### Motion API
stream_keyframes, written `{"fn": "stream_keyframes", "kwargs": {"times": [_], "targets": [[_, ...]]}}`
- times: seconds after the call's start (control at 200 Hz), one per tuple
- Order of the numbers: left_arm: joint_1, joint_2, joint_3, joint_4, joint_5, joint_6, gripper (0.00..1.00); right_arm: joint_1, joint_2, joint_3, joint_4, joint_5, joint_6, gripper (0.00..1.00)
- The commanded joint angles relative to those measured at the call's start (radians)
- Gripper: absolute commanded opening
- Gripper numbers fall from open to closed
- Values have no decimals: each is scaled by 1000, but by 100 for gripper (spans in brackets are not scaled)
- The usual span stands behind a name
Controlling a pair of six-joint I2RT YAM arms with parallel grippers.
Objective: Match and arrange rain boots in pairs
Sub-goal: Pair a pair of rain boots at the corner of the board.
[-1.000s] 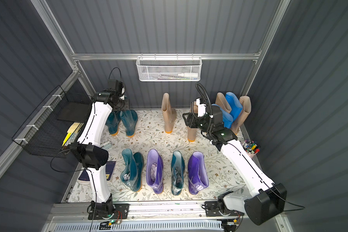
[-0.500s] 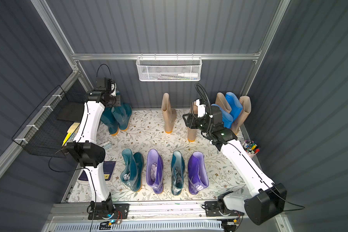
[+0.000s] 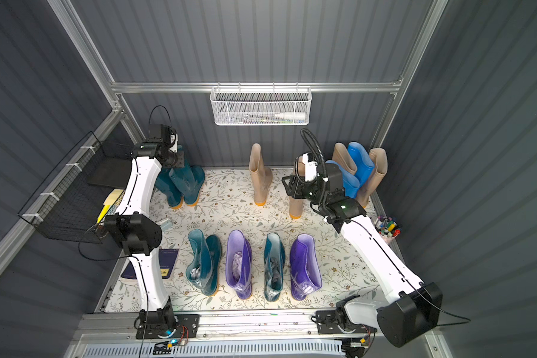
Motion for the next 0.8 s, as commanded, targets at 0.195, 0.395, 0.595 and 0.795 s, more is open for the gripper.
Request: {"fn": "stream_keyframes", "kwargs": {"times": [0.195, 0.395, 0.595, 0.795], "targets": [[6, -11, -5, 101, -2, 41, 0, -3, 2, 8, -4, -4, 6, 63], [7, -15, -26, 106, 15, 64, 0, -3, 7, 7, -2, -5, 10, 63], [6, -30, -39, 111, 32, 75, 35, -3, -5, -2, -2, 6, 4, 63], [7, -44, -19, 106, 38, 71, 49, -3, -8, -4, -6, 1, 4, 64]]}}
